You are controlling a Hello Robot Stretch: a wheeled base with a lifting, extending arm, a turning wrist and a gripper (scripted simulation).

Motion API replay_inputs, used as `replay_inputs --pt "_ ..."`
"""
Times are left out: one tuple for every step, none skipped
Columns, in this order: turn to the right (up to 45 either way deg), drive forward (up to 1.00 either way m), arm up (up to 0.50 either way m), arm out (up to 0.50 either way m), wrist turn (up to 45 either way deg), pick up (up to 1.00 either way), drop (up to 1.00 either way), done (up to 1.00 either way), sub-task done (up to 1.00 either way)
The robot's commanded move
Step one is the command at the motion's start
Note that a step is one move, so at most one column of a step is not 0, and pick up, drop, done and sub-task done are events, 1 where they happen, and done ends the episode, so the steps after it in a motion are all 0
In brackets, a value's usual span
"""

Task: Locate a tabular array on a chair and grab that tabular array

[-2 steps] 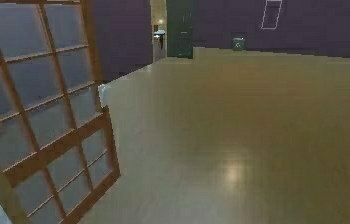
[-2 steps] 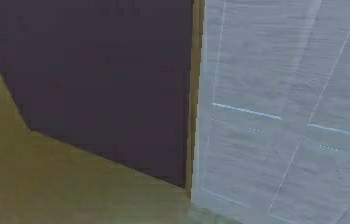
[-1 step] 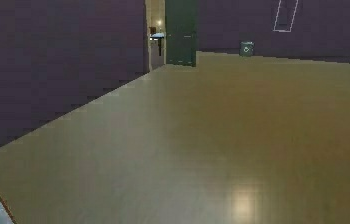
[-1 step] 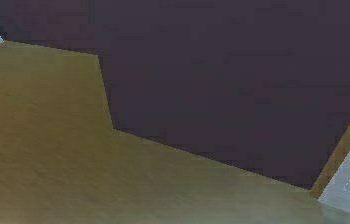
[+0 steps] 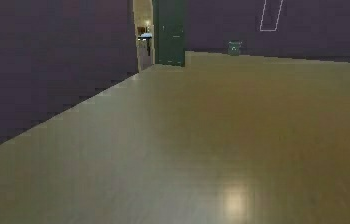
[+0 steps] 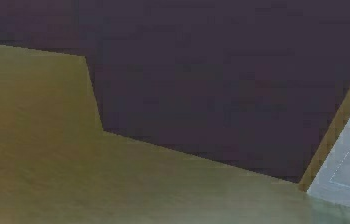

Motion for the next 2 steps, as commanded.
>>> replay_inputs --pt "0.0 0.35 0.0 0.0 0.0 0.0 0.0 0.0 0.0" --pt "-21.0 0.0 0.0 0.0 0.0 0.0 0.0 0.0 0.0"
